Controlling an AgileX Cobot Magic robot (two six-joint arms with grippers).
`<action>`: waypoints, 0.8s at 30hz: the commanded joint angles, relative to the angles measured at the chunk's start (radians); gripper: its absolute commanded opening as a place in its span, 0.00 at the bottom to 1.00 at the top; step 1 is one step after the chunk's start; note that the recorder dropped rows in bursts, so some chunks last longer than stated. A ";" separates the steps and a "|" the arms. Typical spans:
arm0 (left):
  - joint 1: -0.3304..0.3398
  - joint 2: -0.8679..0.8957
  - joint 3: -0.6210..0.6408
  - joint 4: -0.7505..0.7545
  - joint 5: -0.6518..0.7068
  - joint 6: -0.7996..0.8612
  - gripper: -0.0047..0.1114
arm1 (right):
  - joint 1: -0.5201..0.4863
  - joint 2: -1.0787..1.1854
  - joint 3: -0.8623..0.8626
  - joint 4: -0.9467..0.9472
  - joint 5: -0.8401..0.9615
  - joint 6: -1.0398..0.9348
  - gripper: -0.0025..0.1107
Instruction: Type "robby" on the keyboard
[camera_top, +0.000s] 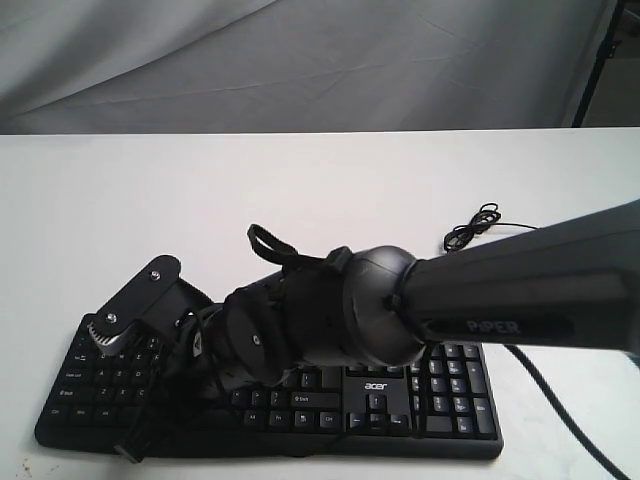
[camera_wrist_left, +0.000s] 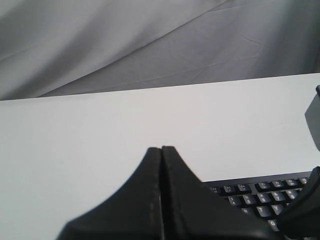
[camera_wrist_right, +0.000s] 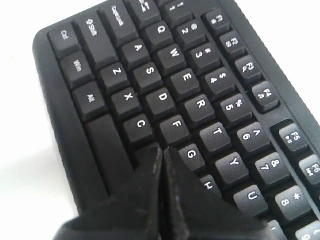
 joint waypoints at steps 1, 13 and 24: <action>-0.006 -0.003 0.004 0.005 -0.007 -0.003 0.04 | -0.002 -0.010 -0.006 -0.013 -0.007 -0.002 0.02; -0.006 -0.003 0.004 0.005 -0.007 -0.003 0.04 | -0.003 0.018 -0.006 -0.011 -0.008 -0.002 0.02; -0.006 -0.003 0.004 0.005 -0.007 -0.003 0.04 | -0.078 -0.046 -0.051 -0.027 0.045 0.024 0.02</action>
